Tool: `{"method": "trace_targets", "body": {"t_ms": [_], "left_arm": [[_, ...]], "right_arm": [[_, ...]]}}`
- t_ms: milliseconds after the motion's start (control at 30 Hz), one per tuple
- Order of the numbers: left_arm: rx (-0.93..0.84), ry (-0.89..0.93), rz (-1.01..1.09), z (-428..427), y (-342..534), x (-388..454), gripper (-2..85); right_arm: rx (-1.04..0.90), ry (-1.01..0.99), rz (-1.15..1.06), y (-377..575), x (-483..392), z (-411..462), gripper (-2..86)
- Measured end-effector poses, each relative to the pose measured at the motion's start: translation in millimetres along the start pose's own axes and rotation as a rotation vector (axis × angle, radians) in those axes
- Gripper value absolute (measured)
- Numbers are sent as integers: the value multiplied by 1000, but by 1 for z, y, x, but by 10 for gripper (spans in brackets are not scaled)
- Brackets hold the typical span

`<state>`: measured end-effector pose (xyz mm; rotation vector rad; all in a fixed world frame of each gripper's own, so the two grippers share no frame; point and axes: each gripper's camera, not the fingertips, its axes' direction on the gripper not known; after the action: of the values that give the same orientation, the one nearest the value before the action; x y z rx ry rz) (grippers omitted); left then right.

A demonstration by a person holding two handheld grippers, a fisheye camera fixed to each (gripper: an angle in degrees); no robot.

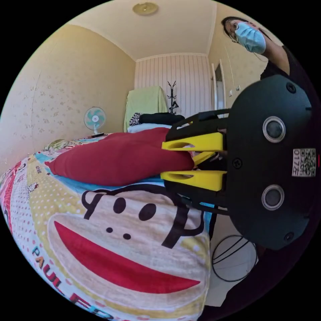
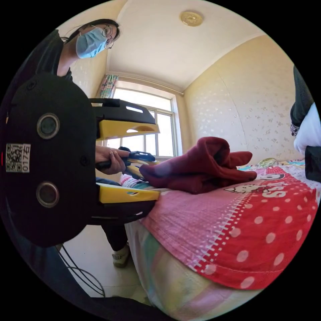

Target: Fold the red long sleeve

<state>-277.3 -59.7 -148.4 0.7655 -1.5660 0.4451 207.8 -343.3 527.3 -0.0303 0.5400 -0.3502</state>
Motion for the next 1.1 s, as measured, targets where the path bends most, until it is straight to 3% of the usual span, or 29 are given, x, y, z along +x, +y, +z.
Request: {"method": "trace_targets", "body": {"t_ms": [167,300,367,533,633,700,867,967,1100], "left_arm": [[-101,-38,128,-7,46,46,74],[-119,-136,267,-24,99,83,75],[-79,-160,321,-36,114,92,78],[-60,63,483,-62,128,107,98],[-76,73,553,-63,140,119,58],[-111,22,578,-56,147,123,49],[-201,100,528,-39,151,109,77],[-267,110,458,-25,148,90,79],[-284,107,380,-22,146,76,82]], "right_arm": [[44,7,-17,-3,-17,-9,231],[22,-228,-28,-22,-19,-3,209],[-24,-227,-27,-29,-25,1,201],[-123,-169,-361,-41,-104,6,181],[-156,-132,-580,-67,-173,-3,169],[-89,-164,-679,-93,-220,-31,160],[60,-156,-852,-141,-275,-113,138],[160,-93,-708,-174,-238,-176,126],[326,339,-404,-161,-133,-255,137]]}}
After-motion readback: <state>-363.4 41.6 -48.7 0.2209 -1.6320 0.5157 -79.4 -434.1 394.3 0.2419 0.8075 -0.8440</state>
